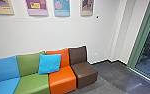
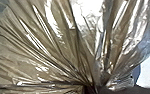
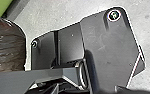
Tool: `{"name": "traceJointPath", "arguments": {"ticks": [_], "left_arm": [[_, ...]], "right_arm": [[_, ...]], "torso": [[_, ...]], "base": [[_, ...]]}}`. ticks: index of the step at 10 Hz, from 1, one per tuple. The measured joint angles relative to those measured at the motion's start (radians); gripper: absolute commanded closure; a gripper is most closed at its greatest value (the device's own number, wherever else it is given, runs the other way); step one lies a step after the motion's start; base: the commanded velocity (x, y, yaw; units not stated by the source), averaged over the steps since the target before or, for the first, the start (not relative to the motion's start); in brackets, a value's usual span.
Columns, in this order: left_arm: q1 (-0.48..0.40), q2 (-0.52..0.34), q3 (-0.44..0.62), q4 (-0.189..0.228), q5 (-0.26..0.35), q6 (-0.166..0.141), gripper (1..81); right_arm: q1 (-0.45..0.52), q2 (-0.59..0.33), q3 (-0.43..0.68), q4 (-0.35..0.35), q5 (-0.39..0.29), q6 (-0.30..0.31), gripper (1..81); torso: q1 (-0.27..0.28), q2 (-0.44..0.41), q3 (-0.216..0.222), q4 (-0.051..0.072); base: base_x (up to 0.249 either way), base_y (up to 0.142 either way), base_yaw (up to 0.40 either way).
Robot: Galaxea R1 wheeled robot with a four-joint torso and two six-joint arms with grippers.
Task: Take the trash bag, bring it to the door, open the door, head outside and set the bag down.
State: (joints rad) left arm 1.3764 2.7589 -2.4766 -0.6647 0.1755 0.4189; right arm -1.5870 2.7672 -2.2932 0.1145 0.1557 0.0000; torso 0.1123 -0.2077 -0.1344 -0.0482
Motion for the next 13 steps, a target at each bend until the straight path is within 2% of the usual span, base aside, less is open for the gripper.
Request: {"name": "traceJointPath", "arguments": {"ticks": [4, 9, 13], "left_arm": [[0.0, 0.0, 0.0, 0.0, 0.0, 0.0, 81.1], [0.02, 0.0, -0.001, 0.0, 0.004, 0.0, 81.1], [0.0, 0.004, -0.001, 0.001, -0.001, 0.0, 81.1]], "right_arm": [[0.0, 0.0, 0.0, 0.0, 0.0, 0.0, 1.0], [0.016, -0.005, 0.0, 0.0, 0.002, 0.0, 1.0], [-0.001, 0.0, 0.0, 0.0, -0.002, 0.0, 1.0]], "torso": [[0.0, 0.0, 0.0, 0.0], [0.0, 0.0, 0.0, 0.0], [0.0, 0.0, 0.0, 0.0]], "base": [[0.0, 0.0, -0.083], [0.0, 0.0, -0.362], [0.0, 0.0, -0.4]]}}
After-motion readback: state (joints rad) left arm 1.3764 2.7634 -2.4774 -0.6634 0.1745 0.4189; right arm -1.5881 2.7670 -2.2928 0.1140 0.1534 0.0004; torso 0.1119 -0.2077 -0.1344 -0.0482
